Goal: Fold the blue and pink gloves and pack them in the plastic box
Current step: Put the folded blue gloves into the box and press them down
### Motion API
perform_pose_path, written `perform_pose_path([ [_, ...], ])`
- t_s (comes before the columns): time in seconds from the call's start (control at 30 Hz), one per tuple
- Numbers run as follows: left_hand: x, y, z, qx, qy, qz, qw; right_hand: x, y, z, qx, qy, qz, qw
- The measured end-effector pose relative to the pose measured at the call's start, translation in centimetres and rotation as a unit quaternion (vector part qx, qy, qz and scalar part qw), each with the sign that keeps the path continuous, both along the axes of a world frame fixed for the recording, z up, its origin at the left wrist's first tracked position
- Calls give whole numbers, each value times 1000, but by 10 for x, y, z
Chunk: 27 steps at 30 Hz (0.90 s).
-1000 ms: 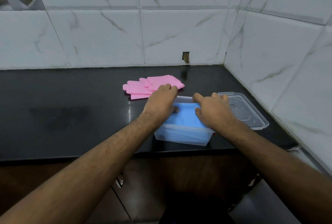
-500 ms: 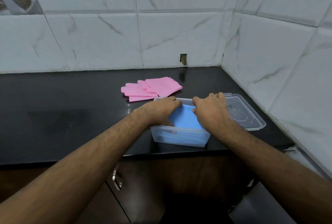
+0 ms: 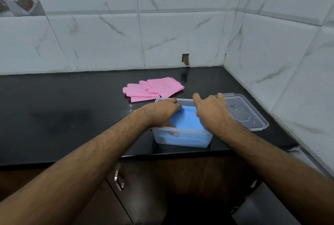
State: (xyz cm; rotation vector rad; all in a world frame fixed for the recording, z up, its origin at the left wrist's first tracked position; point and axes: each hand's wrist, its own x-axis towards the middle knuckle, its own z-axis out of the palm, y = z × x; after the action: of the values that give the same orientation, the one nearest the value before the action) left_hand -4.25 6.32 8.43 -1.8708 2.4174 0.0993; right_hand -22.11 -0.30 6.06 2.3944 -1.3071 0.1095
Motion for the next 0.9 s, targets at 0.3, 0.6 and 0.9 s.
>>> perform_pose_path([
  [0.3, -6, 1, 5, 32, -18, 3, 999, -12, 2, 20, 110, 2, 23, 994],
  [0.6, -15, -1, 6, 70, -42, 34, 996, -8, 16, 35, 199, 170, 106, 959],
  [0.9, -17, -4, 4, 66, -11, 46, 997, -1, 19, 37, 209, 220, 92, 948],
])
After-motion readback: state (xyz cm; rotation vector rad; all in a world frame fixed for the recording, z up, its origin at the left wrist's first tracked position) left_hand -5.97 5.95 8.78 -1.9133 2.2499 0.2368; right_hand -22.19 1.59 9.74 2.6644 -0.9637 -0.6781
